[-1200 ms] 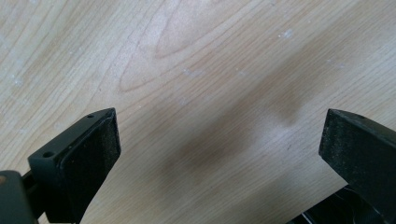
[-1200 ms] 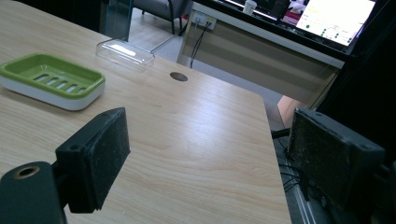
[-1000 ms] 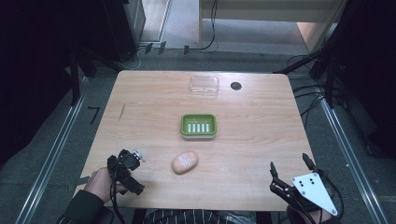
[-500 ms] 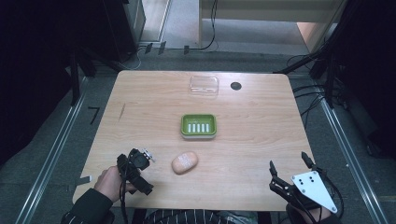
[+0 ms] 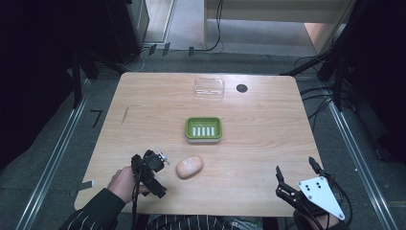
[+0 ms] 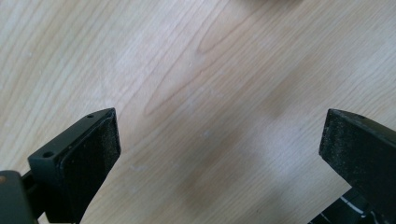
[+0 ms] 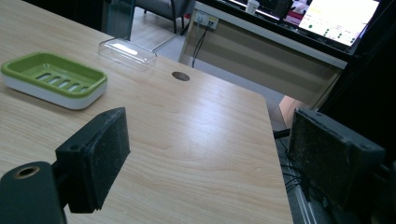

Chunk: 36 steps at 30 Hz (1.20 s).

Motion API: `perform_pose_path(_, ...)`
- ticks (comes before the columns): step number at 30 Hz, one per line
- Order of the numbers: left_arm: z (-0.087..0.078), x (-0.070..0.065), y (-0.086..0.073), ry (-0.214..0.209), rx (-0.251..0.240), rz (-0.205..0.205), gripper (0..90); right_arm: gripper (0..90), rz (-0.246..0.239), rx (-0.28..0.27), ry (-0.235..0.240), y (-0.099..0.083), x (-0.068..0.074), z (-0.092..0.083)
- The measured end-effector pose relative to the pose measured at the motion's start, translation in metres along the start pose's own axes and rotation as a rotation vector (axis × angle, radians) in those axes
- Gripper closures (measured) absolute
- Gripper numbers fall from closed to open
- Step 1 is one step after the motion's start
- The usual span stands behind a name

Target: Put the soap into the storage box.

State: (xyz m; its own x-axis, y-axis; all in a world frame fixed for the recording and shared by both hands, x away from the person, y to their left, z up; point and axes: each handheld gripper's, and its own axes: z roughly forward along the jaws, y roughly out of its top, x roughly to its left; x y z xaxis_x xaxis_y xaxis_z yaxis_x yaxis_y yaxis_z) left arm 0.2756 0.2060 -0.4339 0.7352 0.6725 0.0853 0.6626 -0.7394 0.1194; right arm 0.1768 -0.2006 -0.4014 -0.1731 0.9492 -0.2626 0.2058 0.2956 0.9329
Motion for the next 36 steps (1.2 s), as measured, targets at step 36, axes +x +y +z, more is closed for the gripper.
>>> perform_pose_path(36,0.006,-0.014,0.063,-0.017,-0.011,0.085,0.0,13.4,0.005,0.000,-0.003,0.000,-0.001,0.000)
